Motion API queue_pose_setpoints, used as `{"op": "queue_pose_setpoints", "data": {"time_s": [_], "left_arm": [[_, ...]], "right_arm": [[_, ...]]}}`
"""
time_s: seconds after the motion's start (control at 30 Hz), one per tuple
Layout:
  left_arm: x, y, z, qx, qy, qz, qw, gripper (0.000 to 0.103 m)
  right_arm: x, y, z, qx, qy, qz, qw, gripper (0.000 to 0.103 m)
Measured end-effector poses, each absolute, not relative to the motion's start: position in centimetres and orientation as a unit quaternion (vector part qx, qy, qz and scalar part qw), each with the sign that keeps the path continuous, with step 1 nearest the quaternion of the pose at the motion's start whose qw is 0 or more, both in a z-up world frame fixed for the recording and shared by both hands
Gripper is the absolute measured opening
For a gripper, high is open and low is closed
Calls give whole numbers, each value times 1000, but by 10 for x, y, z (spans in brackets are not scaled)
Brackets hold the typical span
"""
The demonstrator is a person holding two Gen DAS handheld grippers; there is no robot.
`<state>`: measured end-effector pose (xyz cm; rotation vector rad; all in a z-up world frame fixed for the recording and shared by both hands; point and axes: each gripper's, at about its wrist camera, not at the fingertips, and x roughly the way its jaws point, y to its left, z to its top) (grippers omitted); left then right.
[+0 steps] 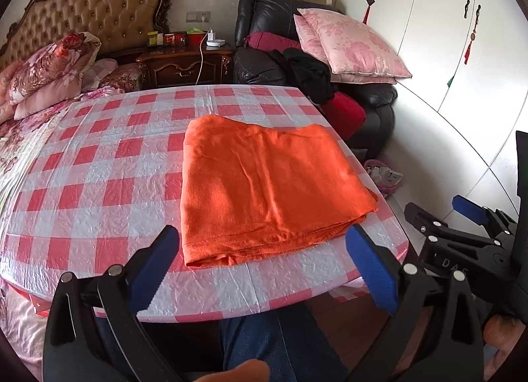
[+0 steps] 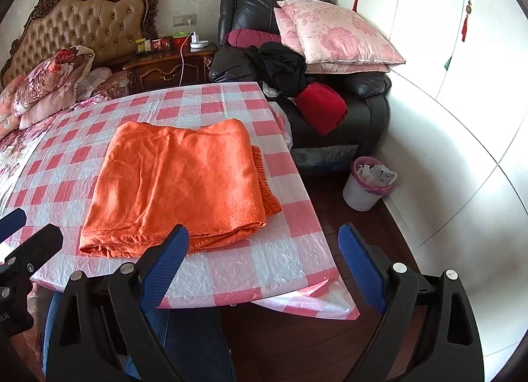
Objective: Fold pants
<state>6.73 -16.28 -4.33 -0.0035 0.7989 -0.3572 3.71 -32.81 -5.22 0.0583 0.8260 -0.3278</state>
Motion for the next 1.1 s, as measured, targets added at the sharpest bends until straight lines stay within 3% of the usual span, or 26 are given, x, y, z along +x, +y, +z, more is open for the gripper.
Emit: {"op": "queue_pose_setpoints", "data": {"time_s": [1.1], "left_arm": [[68, -162, -47, 5, 389, -176, 904, 101]], "right_arm": [[37, -330, -54, 31, 401, -159, 902, 88]]}}
